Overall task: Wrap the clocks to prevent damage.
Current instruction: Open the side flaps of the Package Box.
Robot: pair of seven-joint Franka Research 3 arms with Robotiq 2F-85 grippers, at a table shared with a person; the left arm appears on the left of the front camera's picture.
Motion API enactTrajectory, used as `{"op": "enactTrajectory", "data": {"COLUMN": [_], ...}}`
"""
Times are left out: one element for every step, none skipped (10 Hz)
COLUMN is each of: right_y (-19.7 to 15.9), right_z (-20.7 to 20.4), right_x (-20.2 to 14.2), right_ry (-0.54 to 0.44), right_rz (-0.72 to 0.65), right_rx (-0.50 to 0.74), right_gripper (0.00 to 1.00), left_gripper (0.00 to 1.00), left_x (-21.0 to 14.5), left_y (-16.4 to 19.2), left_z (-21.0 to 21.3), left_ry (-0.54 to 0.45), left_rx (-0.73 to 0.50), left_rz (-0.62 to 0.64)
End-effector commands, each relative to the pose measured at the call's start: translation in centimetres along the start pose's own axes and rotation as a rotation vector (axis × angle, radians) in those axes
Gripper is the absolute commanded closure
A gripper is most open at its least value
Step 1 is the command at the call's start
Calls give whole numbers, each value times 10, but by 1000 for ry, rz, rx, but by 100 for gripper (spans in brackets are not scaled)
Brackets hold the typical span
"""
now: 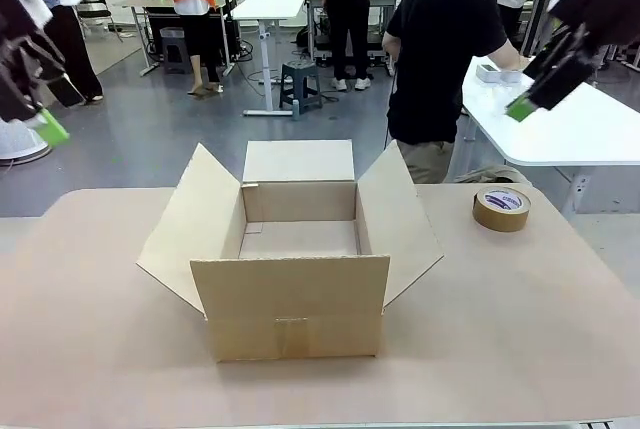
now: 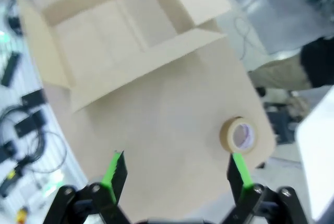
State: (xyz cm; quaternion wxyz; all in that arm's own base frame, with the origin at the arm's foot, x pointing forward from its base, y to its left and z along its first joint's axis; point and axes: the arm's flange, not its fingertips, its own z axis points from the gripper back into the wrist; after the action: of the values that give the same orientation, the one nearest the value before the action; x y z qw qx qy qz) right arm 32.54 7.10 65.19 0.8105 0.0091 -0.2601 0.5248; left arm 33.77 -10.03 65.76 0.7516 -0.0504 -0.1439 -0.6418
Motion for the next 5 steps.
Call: {"op": "enactTrajectory", "data": {"right_y": [-20,-26,-32,-39,-45], "right_z": [18,27,33,30,23], "right_x": [2,-5,-17,-36,-52], "right_ry": [118,96,8,-114,-239], "right_rz": [43,42,24,13,2], "right_rx": [68,78,99,113,130], "right_gripper": [0,0,0,0,0], "left_gripper": [0,0,0,0,0], "left_x": [-5,-13,-31,-54,-63], "left_y": [17,18,18,12,13], "left_z": [14,22,31,28,18], "left_ry": [-26,-87,-204,-344,-450], "left_rx": [-12,5,32,63,77], "left_rz": [-52,-62,-66,-61,-50]}}
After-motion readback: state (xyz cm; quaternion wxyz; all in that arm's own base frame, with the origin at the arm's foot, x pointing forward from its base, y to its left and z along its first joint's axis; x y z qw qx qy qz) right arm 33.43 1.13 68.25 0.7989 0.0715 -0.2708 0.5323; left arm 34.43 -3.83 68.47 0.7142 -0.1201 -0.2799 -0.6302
